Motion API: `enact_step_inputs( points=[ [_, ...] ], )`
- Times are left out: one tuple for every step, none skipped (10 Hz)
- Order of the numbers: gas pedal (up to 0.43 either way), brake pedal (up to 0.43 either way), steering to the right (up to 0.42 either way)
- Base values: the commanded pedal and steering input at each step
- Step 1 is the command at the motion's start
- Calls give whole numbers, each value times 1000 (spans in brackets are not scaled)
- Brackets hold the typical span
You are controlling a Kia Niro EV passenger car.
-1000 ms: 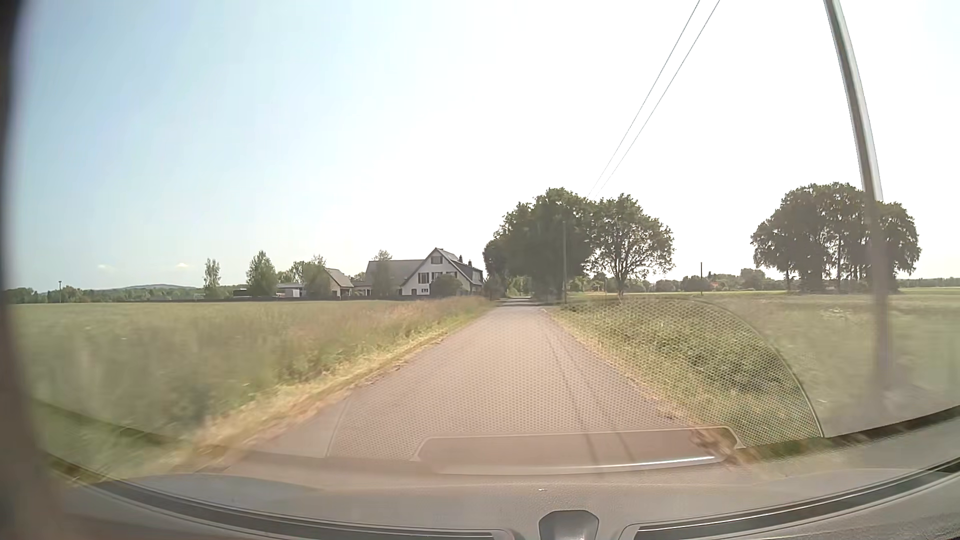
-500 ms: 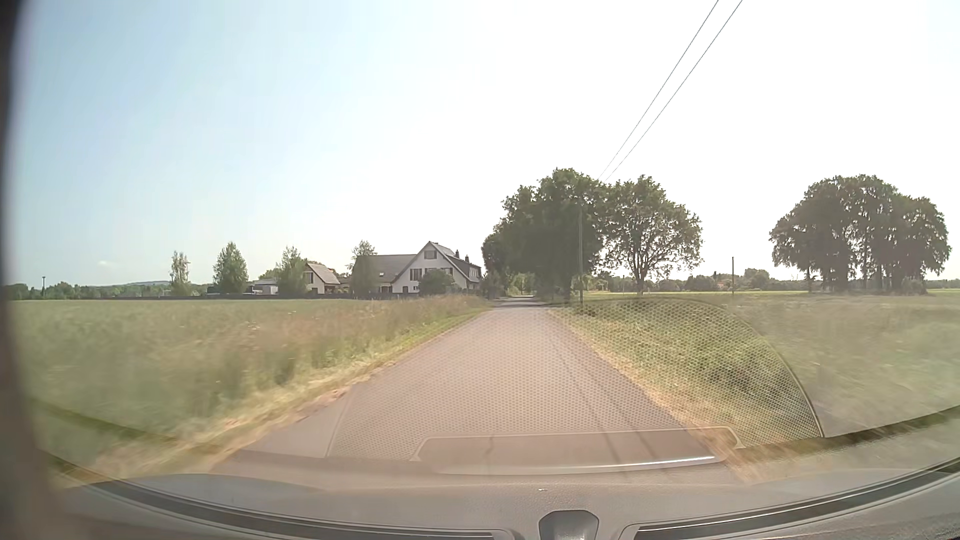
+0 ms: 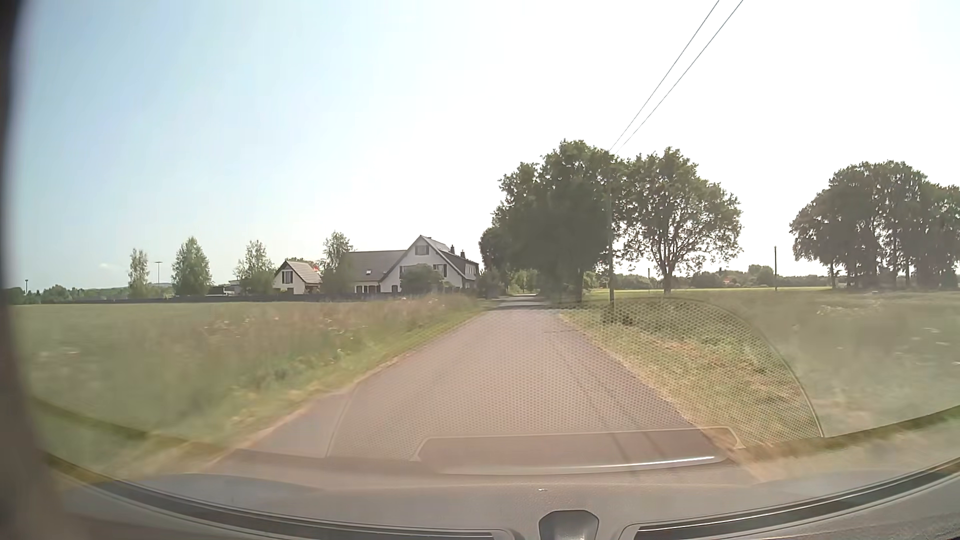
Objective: Follow the waypoints while adhering to traffic rules and regulations
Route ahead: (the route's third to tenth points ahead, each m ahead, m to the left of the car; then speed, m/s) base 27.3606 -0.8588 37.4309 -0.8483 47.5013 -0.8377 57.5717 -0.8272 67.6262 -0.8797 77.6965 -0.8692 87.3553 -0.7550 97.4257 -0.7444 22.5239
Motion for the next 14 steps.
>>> enact_step_inputs(
  points=[
    [287, 6, 2],
    [280, 6, 3],
    [248, 6, 3],
    [240, 6, 3],
    [240, 6, 3],
    [240, 6, 4],
    [240, 6, 3],
    [240, 6, 3],
    [240, 6, 4],
    [240, 6, 3],
    [240, 6, 3],
    [220, 6, 3],
    [220, 6, 4],
    [197, 6, 3]
  ],
)
